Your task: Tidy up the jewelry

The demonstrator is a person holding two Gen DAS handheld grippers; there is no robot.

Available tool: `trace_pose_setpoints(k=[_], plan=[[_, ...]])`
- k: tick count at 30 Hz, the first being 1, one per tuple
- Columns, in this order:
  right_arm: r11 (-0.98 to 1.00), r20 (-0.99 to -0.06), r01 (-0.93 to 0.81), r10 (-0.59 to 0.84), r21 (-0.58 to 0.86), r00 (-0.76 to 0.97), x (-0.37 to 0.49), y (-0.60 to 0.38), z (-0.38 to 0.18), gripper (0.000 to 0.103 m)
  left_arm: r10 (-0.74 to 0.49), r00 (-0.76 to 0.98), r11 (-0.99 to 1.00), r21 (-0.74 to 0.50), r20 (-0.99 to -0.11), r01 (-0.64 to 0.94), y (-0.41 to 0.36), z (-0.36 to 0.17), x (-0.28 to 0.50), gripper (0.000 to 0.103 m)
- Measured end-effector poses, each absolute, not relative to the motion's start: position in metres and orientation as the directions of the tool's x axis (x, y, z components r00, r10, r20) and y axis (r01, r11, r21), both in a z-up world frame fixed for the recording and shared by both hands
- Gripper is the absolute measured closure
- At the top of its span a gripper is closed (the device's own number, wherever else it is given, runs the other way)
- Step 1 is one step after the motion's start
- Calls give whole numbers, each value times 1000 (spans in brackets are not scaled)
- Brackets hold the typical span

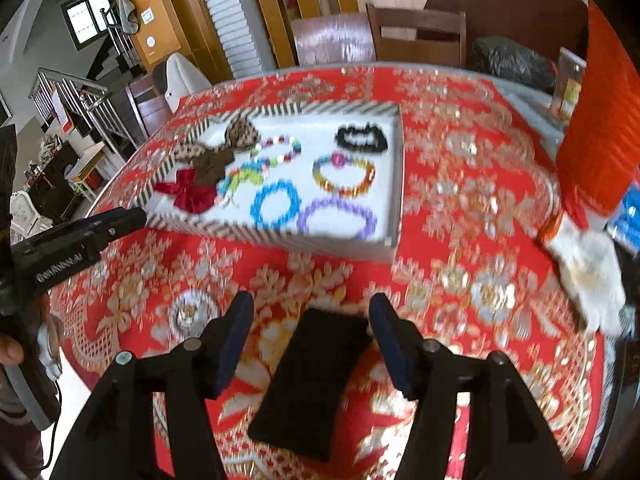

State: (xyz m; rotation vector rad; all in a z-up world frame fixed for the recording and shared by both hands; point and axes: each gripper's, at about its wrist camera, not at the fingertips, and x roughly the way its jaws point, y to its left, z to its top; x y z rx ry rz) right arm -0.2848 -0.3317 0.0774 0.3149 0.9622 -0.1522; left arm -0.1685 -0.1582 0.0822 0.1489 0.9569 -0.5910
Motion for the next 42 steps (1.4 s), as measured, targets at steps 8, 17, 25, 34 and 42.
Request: trace_pose_setpoints(k=[8,17,25,34,42], plan=[[940,-864,272,46,208,502,-289,-324,43,40,-393,315,807,-160,-864,569,-155,45,-187,69],[941,-872,277,36,193,487,-286,-319,32,39,-385,263,806,-183,-885,562,-161,24,-189,69],[959,-874,246,1,138,487,-286,-312,31,40,-339,298,812,-118,-892,571,-171,23,-193,69],[963,-865,239,-13,125,502,-291,-318,32,83,-364,290,808,-145,-885,571,-166,21,-190,94],[960,-829,219,24,175,559,-295,-322,52,87,-400,308,800,-165,-863,577,-160,38,-193,95]])
